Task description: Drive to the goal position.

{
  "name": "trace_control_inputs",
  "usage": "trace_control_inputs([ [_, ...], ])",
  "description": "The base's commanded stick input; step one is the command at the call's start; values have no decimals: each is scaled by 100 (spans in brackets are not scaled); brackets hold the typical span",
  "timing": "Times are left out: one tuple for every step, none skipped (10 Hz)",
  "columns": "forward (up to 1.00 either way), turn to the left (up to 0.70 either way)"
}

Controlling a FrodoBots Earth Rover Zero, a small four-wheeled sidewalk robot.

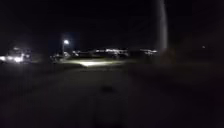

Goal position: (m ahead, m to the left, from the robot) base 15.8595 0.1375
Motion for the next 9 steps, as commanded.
trace_control_inputs([
  [70,0],
  [70,0],
  [70,0],
  [28,0],
  [0,0],
  [0,0],
  [0,0],
  [0,0],
  [0,0],
])
